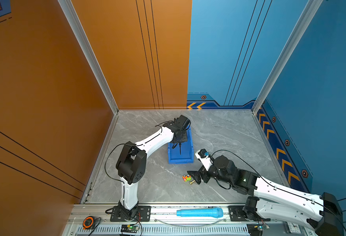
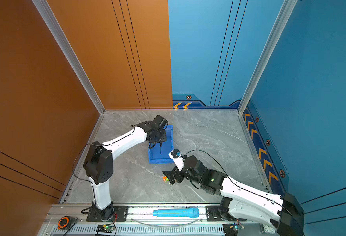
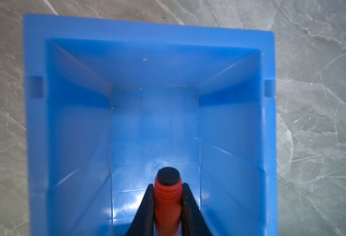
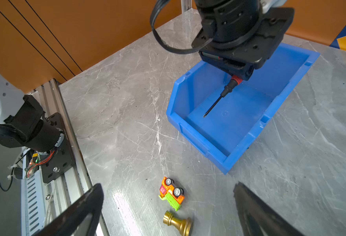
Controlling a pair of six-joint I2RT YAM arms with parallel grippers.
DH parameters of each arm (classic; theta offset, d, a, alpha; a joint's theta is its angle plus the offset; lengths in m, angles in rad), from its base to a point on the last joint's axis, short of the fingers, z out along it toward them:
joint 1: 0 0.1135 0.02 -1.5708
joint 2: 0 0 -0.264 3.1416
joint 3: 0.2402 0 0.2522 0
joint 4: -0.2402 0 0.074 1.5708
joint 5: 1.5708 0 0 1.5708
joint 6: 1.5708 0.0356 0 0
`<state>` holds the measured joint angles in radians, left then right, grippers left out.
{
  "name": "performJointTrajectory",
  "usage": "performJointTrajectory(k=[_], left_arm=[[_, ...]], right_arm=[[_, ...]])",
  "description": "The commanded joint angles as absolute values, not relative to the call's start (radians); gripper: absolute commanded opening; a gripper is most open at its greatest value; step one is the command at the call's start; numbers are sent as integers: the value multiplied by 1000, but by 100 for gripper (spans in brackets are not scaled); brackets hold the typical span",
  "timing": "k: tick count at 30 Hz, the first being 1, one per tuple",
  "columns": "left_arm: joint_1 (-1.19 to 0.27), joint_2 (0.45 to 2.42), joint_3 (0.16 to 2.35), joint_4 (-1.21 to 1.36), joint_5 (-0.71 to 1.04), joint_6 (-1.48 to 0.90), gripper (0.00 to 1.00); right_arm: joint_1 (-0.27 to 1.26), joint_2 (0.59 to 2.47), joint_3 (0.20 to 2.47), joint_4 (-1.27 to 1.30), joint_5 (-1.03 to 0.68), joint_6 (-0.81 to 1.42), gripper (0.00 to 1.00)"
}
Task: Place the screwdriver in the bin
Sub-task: 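Lift the screwdriver with the left gripper and carry it over the blue bin, then lower the screwdriver into the bin and open the left gripper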
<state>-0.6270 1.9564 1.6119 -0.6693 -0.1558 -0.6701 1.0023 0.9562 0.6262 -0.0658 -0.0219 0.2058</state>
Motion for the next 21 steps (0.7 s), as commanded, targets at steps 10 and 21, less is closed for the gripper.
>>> performJointTrajectory(k=[10,21], left_arm=[[-607,2087,1639,-601,-170,-707,0],[-615,2163,1646,-578,-197,-712,0]], right_arm=[[962,993,619,25,-8,265,100],[927,975,617,2,-32,270,100]])
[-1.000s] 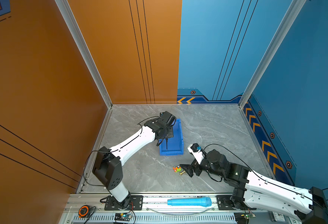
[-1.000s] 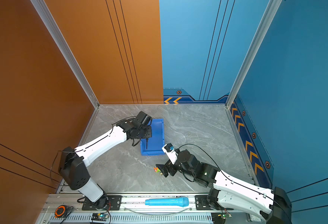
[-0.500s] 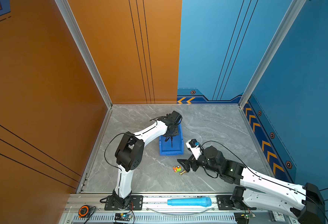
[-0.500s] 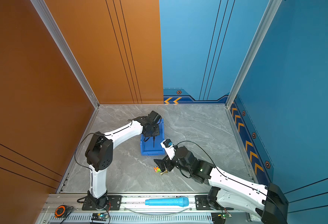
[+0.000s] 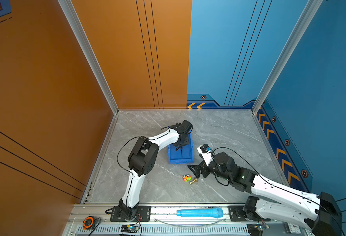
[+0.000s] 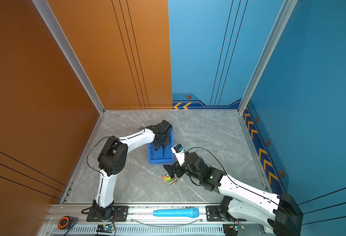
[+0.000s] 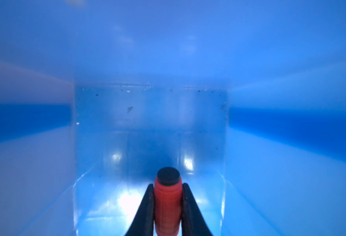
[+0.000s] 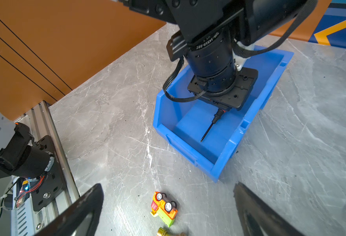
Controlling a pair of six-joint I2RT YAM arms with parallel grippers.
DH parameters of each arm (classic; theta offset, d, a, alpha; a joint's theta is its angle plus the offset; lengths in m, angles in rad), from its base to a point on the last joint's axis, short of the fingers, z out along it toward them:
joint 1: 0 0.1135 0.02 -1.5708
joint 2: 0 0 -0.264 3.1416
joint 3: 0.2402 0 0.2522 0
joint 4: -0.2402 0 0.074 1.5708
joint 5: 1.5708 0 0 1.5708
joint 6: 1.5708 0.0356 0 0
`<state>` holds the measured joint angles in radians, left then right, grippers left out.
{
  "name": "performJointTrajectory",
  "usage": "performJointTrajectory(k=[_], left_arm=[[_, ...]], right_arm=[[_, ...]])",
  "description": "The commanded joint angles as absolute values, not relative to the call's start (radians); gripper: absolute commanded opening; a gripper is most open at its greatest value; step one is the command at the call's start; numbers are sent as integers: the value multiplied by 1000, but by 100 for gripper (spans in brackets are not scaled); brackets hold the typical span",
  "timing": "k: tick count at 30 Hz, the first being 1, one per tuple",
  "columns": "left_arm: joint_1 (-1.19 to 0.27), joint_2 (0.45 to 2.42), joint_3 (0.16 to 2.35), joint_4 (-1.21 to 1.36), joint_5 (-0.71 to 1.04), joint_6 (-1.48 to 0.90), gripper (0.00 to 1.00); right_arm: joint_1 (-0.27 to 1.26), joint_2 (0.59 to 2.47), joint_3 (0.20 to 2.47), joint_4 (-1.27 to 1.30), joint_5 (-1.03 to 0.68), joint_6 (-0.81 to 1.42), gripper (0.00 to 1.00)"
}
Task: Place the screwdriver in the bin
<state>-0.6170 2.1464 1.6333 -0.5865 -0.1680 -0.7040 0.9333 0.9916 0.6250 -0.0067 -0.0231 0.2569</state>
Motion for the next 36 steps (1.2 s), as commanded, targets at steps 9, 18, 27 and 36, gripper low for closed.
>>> performJointTrajectory(k=[9,18,27,36], left_arm=[[-617,2154,1608,-558,-198,-721,20],[-624,2073,1606,-558,-208,-691,46],[-668,1842,1539,-615,-194,-649,91],[-755,1430,1321,-718,-286,-595,98]], right_arm=[[916,917,595,-24,-19,269,100],[901,840,587,-60,5,256,100],[890,777,586,-138,110,246,100],[777,651,545,-175,217,306,100]])
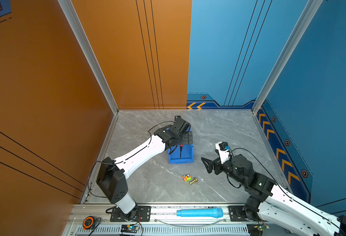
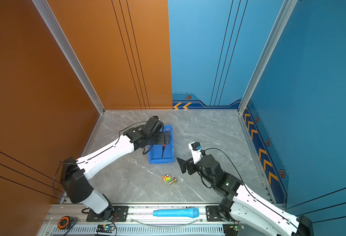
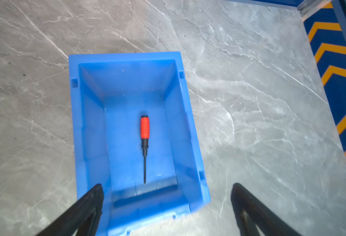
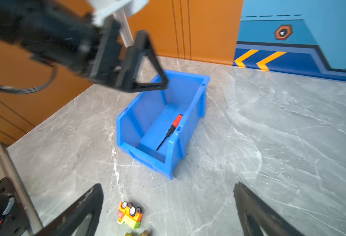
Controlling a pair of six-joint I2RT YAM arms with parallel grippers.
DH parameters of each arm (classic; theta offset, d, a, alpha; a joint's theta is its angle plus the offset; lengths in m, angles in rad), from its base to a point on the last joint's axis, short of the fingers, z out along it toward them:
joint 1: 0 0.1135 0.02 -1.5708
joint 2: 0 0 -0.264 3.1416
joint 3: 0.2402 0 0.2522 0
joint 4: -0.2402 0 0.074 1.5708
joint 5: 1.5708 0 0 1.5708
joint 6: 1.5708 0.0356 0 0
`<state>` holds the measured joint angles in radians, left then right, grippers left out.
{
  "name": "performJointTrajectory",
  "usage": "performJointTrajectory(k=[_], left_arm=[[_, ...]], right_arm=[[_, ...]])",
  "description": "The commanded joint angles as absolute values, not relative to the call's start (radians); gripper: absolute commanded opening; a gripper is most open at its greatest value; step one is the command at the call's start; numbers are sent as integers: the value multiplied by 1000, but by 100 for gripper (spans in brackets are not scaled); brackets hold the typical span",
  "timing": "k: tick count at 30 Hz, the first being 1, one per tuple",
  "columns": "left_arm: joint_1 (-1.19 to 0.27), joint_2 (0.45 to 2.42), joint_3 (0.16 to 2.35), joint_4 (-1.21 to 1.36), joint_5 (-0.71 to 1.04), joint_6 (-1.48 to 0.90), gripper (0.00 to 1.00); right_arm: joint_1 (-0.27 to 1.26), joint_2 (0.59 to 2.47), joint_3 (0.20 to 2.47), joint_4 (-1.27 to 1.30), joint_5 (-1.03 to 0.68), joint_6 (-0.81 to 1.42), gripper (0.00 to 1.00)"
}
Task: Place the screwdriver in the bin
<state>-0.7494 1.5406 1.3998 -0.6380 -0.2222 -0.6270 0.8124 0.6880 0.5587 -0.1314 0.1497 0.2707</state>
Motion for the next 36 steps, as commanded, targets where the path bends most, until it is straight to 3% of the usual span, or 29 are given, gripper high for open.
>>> performJointTrajectory(k=[1,10,18,28,36], left_arm=[[-754,1384,1287,-719,-296,-589,98],[-621,1031,953,-662,-355,-514,98],[-450,898,661,-335,-437,-358,98],[-270,932,460,-18,-490,-159,98],[-167,1133,413,319,-466,-14,98]], right_arm=[[760,641,547,-188,222,313,100],[590,659,569,-264,261,350,100],[445,802,564,-224,393,356,100],[254,916,458,41,295,161,100],[135,1113,395,336,146,94,100]])
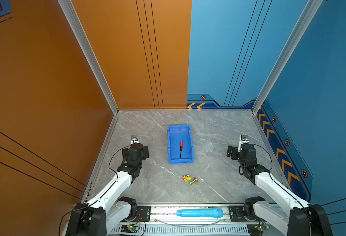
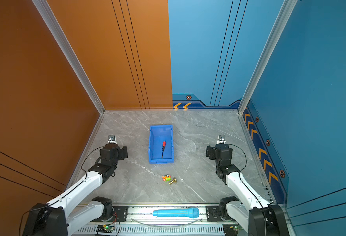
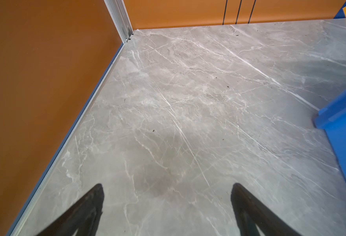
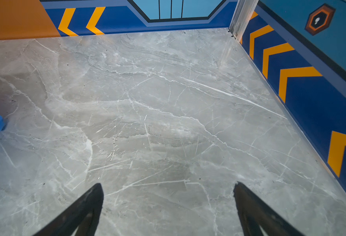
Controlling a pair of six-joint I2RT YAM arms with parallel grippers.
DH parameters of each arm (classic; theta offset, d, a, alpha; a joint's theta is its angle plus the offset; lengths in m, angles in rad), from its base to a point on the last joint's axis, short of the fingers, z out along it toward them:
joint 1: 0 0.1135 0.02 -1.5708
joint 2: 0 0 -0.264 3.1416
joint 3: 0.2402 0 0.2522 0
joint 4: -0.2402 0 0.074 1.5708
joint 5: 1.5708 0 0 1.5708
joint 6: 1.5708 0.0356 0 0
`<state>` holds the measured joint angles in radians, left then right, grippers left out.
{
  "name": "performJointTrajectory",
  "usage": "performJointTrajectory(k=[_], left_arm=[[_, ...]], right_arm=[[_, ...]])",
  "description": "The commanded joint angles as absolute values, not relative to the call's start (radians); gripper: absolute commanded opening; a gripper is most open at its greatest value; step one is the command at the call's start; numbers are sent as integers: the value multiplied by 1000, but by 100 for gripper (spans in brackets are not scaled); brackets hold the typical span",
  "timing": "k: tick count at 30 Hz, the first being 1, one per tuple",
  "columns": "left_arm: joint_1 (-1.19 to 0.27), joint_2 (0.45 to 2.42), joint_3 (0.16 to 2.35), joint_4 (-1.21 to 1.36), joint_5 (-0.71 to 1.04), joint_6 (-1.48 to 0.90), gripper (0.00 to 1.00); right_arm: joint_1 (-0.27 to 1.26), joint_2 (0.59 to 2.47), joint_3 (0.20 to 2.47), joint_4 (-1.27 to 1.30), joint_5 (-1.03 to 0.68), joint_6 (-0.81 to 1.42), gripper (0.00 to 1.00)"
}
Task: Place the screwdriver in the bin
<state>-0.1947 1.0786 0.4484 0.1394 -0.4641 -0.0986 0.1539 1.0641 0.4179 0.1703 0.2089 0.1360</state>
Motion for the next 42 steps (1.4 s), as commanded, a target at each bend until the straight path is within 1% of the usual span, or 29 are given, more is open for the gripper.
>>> performJointTrajectory(k=[1,4,7,8,11,16,23,35,42], left_arm=[[-149,1167,406,360,-443,-12,98],[-124,1267,390,498,-403,-7,98],[-116,1342,415,578,-373,12,98],[-110,1367,414,628,-354,14,98],[-94,1432,448,672,-310,17,98],[-72,1508,462,720,-297,2,98],[-61,1514,454,736,-253,1,98],[-37,1530,412,817,-191,-4,98],[-37,1548,397,861,-168,6,98]], right_arm=[[128,1147,396,373,144,90,100],[118,1243,397,479,151,80,100],[101,1341,406,591,132,79,100],[99,1361,439,555,143,79,100],[95,1403,492,495,157,78,100],[91,1401,460,579,167,48,100],[52,1451,443,696,112,36,100],[28,1544,387,880,111,59,100],[23,1545,382,891,108,64,100]])
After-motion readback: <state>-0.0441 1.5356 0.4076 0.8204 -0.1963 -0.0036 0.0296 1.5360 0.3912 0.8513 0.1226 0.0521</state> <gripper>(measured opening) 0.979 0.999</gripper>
